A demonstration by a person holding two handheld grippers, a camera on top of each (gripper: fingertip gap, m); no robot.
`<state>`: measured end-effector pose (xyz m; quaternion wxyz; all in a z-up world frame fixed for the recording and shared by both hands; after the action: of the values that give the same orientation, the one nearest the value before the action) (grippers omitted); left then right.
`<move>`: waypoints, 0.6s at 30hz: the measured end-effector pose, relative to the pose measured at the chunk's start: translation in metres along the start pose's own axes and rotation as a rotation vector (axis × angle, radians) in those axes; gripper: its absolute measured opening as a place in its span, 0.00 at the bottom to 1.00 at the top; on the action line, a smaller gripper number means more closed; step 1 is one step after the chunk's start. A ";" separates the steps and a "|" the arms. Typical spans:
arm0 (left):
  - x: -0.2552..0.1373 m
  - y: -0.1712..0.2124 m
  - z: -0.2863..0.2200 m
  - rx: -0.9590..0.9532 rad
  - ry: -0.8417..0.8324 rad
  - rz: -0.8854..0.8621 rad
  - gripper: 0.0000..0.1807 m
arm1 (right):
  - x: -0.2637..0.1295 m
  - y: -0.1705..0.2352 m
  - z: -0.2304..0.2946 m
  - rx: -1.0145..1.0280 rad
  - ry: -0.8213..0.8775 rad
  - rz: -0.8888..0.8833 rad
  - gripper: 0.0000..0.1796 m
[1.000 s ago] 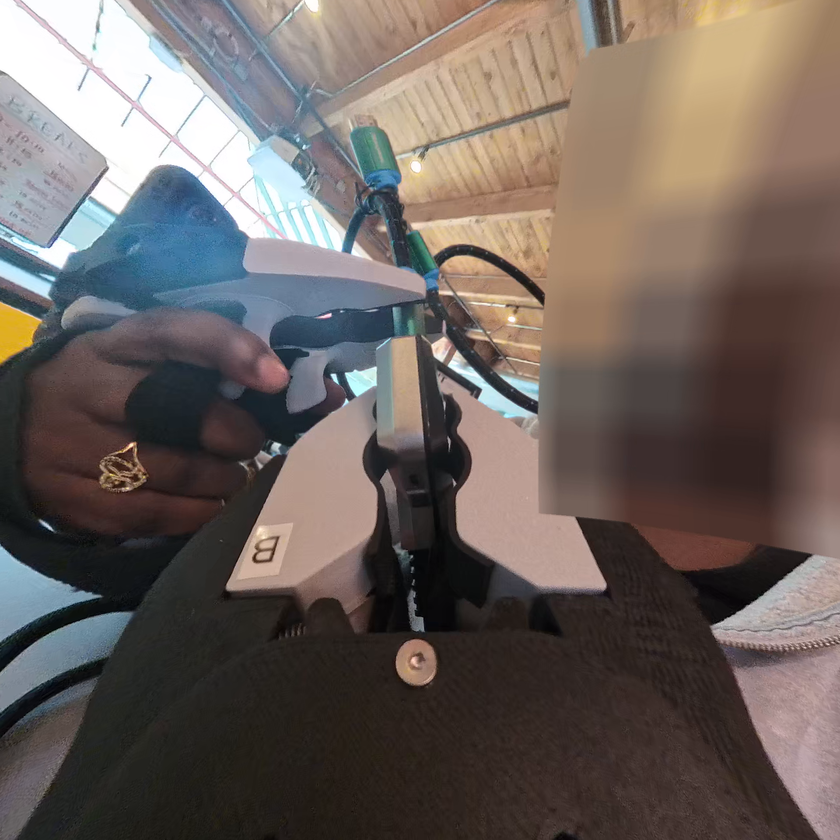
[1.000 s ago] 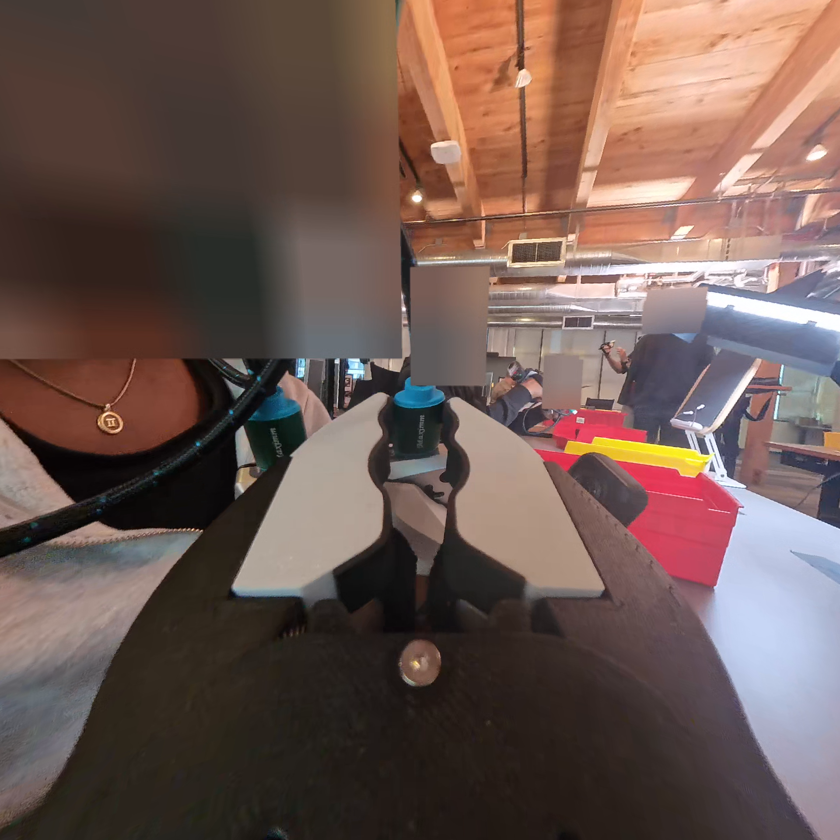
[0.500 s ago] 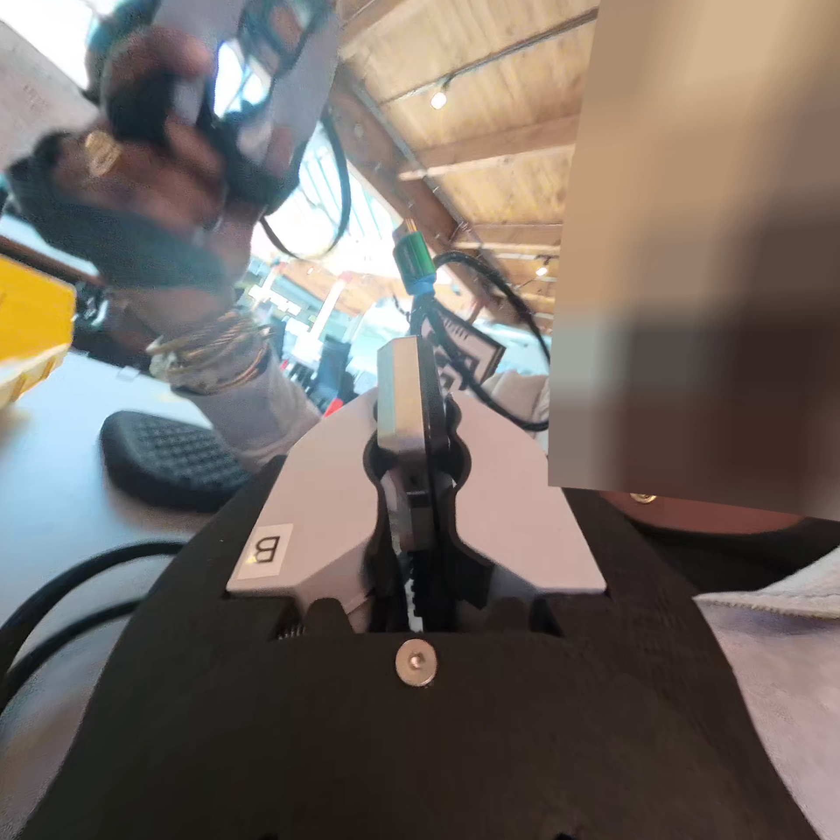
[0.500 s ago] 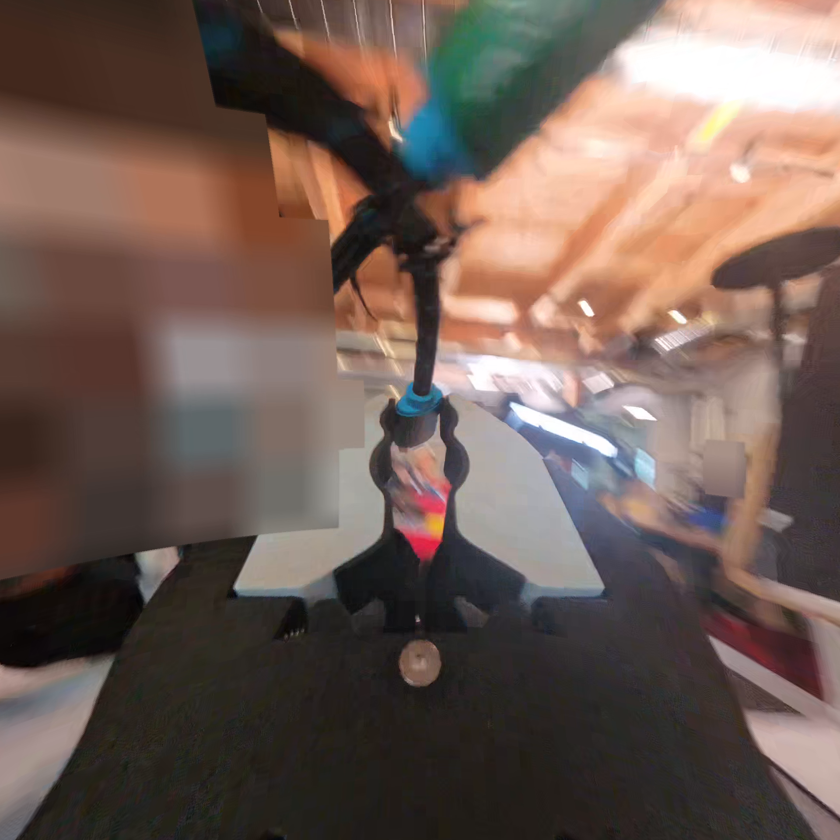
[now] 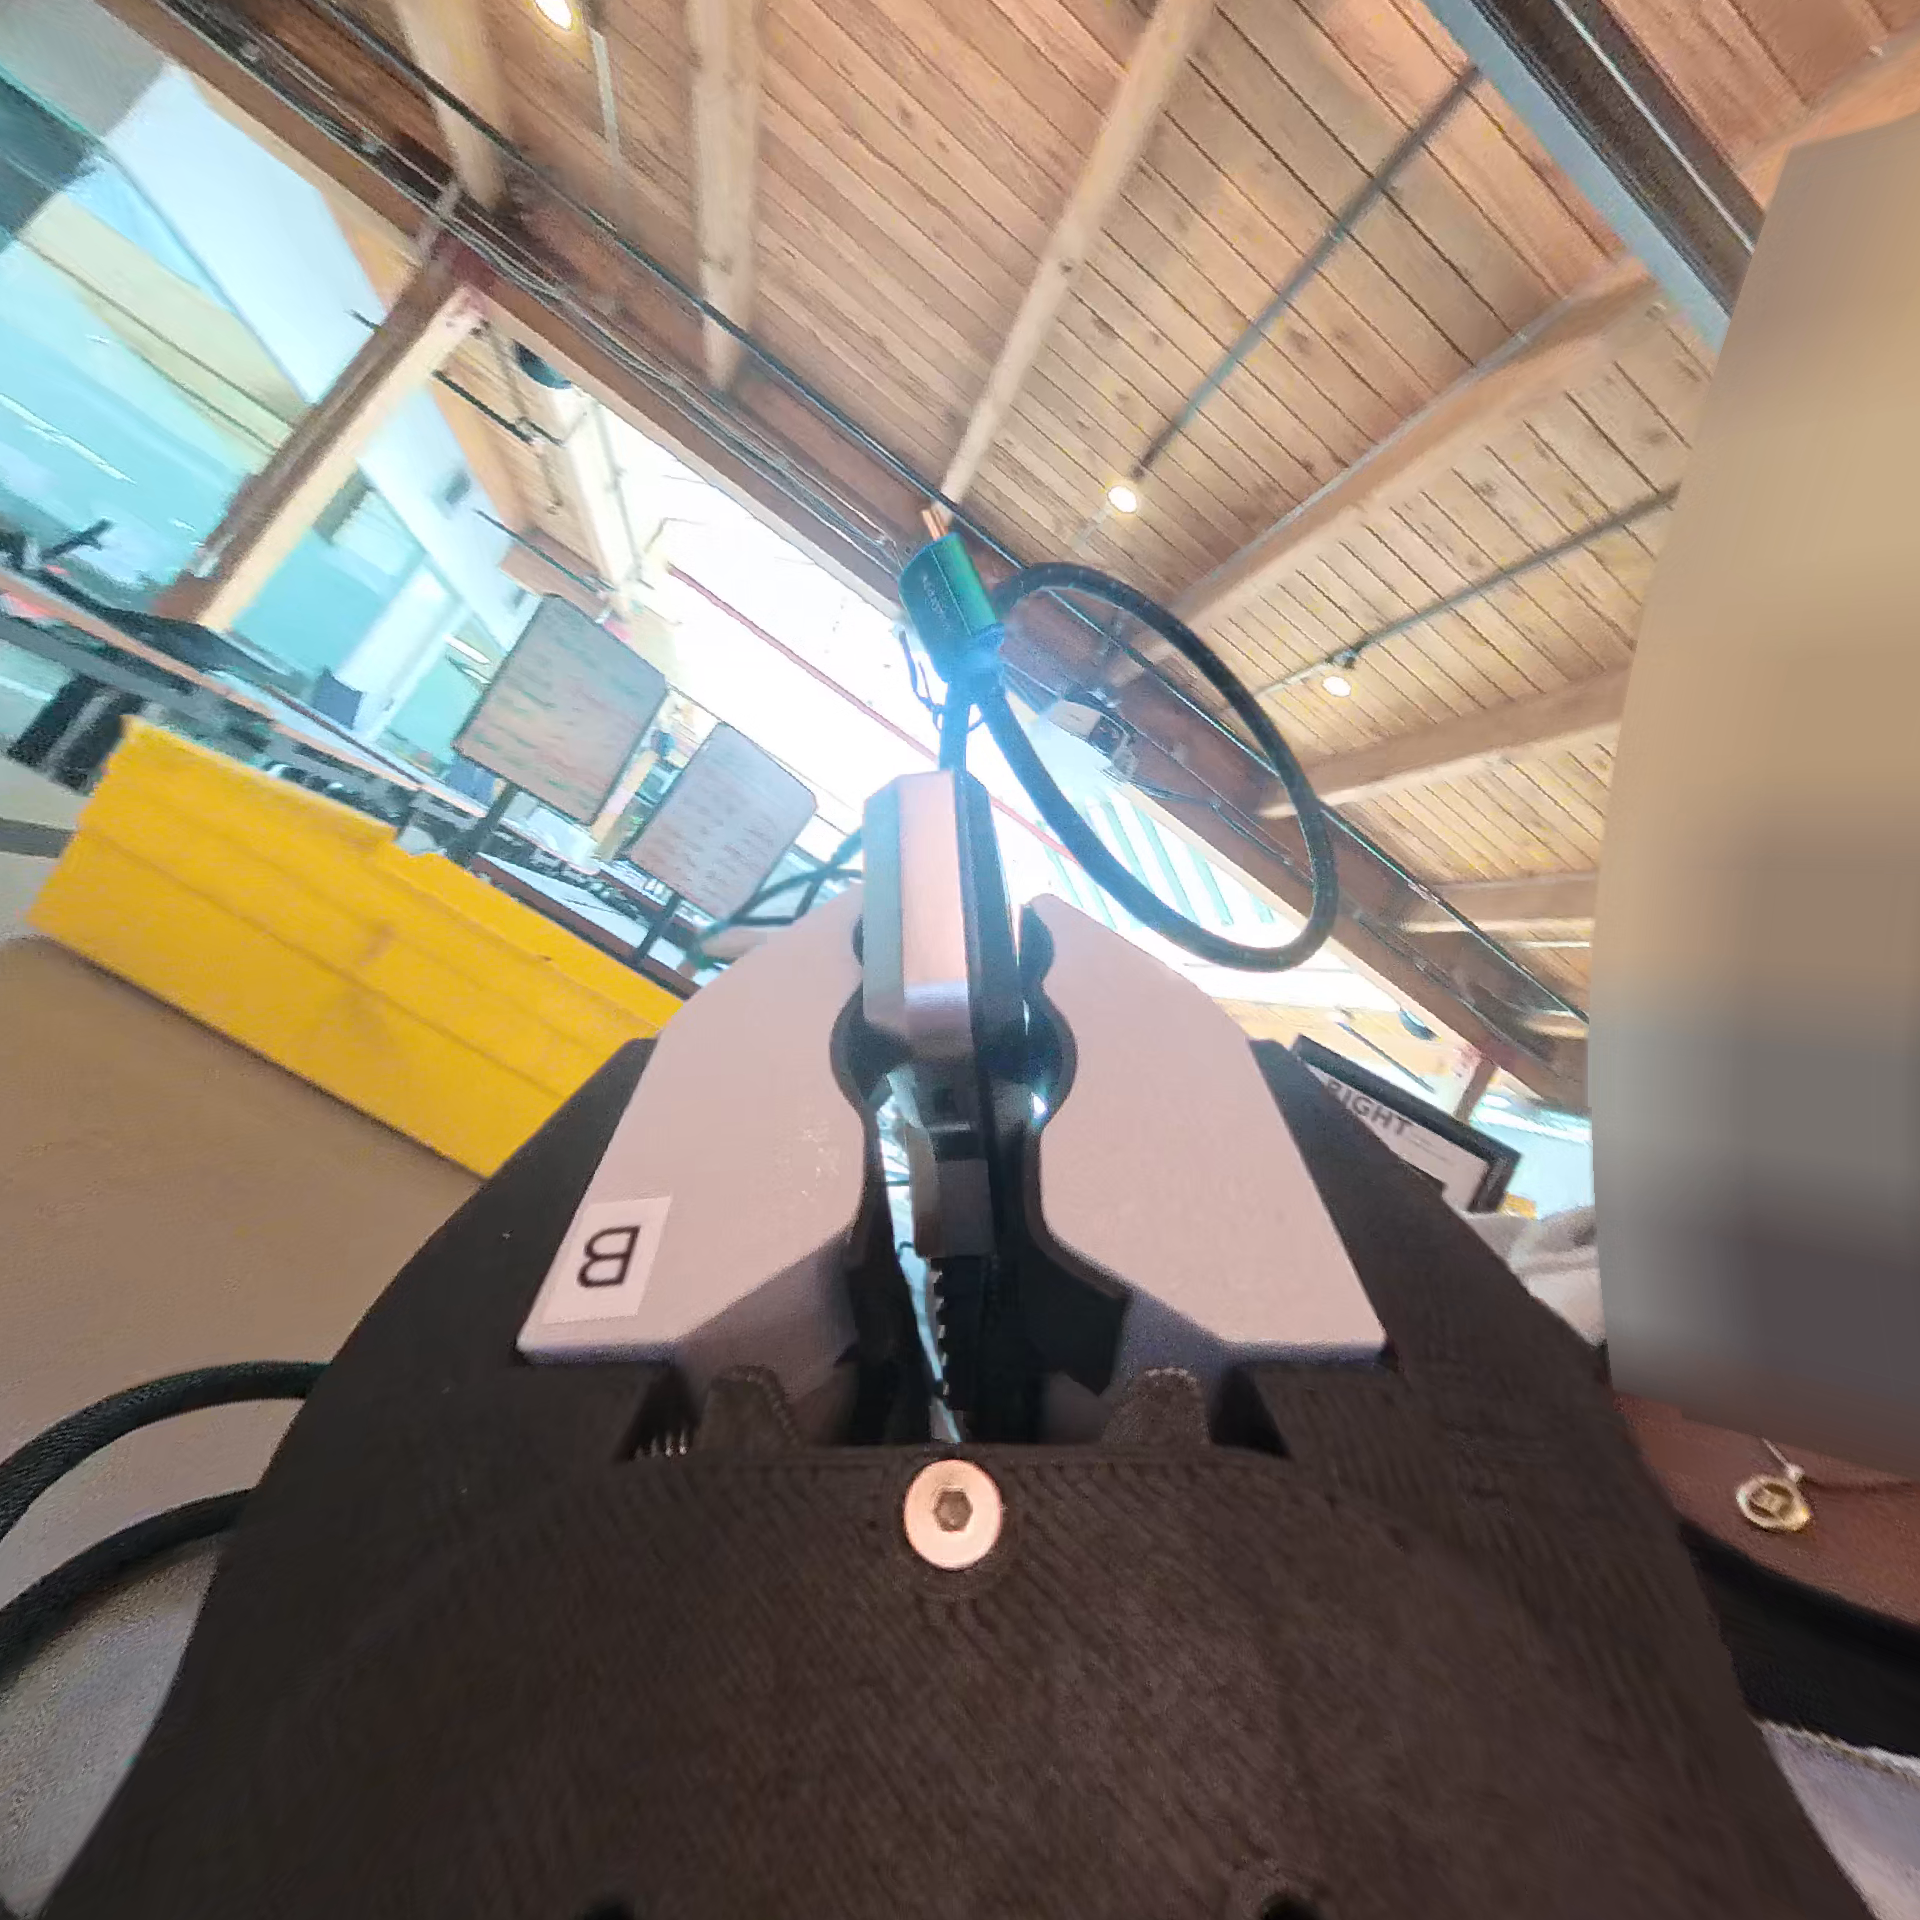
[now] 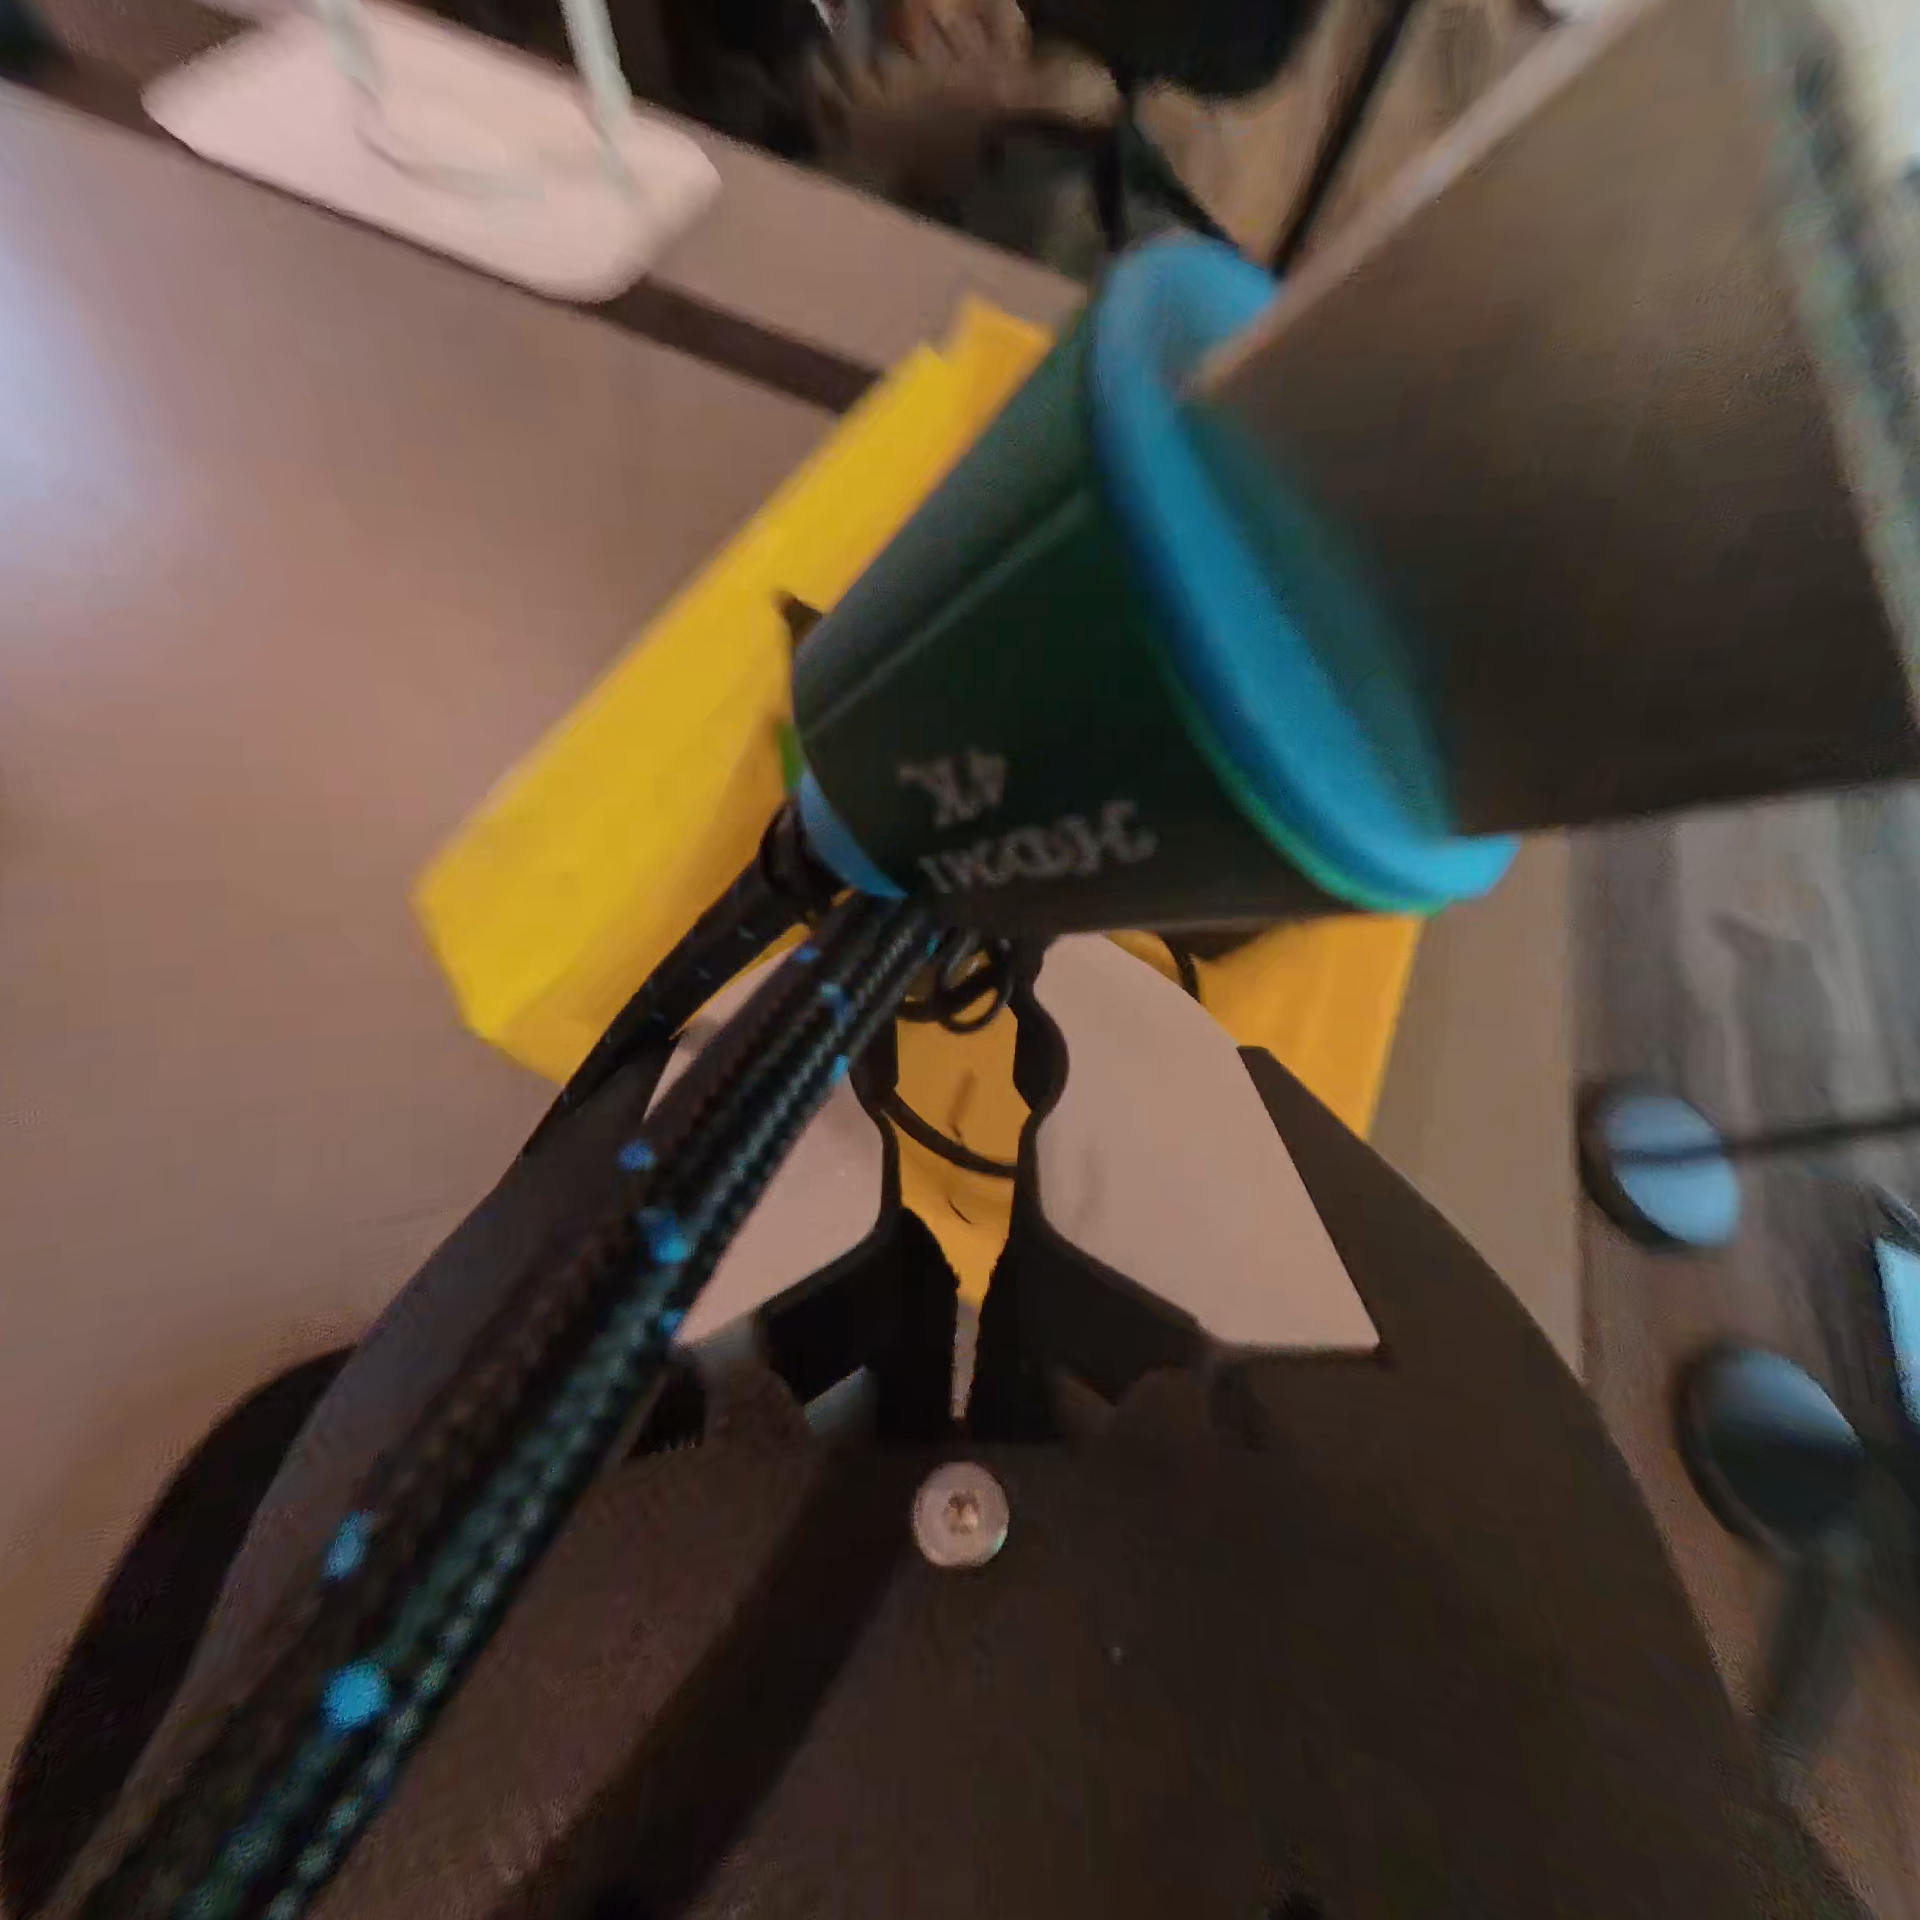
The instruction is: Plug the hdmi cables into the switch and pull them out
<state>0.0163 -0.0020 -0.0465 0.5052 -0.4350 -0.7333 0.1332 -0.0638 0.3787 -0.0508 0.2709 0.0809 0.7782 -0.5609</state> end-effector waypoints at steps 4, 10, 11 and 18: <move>-0.002 0.004 0.010 0.002 -0.053 0.028 0.12 | 0.008 0.025 -0.035 -0.041 0.250 0.196 0.09; 0.003 0.010 0.004 0.031 -0.022 0.078 0.12 | 0.017 0.013 -0.081 -0.295 0.636 0.418 0.10; 0.002 0.010 0.004 0.032 -0.023 0.078 0.12 | 0.020 0.015 -0.085 -0.349 0.672 0.490 0.10; 0.001 0.006 0.004 0.032 -0.024 0.059 0.12 | 0.051 0.023 -0.088 -0.483 0.733 0.635 0.09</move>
<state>0.0154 0.0033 -0.0514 0.4991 -0.4467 -0.7239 0.1653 -0.1264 0.4586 -0.0759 0.1489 0.4378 0.8657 -0.1919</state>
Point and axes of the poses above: each gripper's, where its closed fingertips meet, x out along the fingers, y out of its underside, z = x × y across the jaws, the point moved 3 cm from there along -x, back along the fingers, and after that the axes turned 6 degrees about y, right-handed, at the moved point
